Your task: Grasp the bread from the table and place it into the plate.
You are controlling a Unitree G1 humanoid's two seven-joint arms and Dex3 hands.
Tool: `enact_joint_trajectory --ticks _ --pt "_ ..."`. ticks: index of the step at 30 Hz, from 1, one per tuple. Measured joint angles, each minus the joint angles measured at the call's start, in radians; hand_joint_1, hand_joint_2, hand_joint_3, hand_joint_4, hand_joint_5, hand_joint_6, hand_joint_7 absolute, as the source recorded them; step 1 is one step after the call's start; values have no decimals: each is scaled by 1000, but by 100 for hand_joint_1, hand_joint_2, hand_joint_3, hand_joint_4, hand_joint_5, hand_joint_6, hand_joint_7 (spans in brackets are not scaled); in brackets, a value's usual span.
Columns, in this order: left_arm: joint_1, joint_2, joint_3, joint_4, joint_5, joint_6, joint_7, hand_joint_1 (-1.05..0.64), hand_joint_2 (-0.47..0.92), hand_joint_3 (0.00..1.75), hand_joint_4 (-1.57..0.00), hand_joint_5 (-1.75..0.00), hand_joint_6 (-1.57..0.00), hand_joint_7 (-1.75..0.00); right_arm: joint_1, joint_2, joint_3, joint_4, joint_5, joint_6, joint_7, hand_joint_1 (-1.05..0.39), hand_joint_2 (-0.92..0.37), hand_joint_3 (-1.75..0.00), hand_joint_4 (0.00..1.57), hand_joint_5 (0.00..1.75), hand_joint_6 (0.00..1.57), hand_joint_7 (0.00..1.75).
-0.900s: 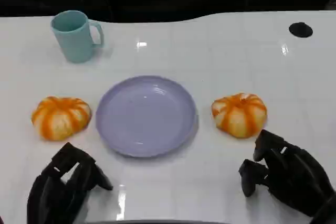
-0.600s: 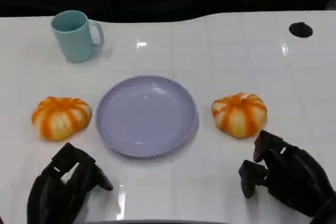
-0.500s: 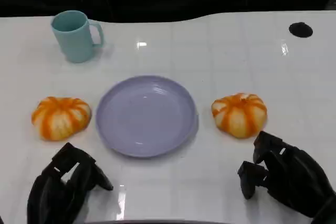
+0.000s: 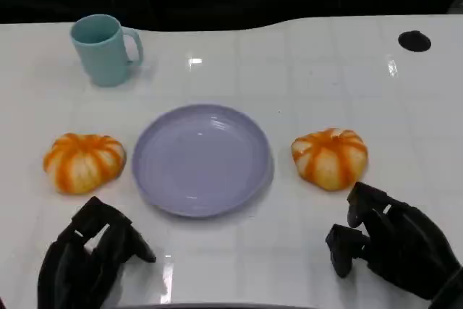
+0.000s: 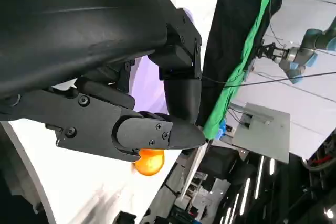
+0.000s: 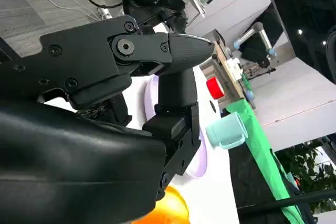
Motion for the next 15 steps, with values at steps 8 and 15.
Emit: enact_joint_trajectory --ticks 8,15 --pt "0 0 0 0 2 0 0 -60 92 24 -65 -175 -49 -155 -8 -4 0 -1 -101 -261 -66 -54 -92 -30 43 144 51 85" --pt "-1 0 -2 0 3 0 0 -59 92 24 -65 -175 -50 -155 -37 -86 16 6 -285 -533 -147 -51 -92 -11 55 43 58 11"
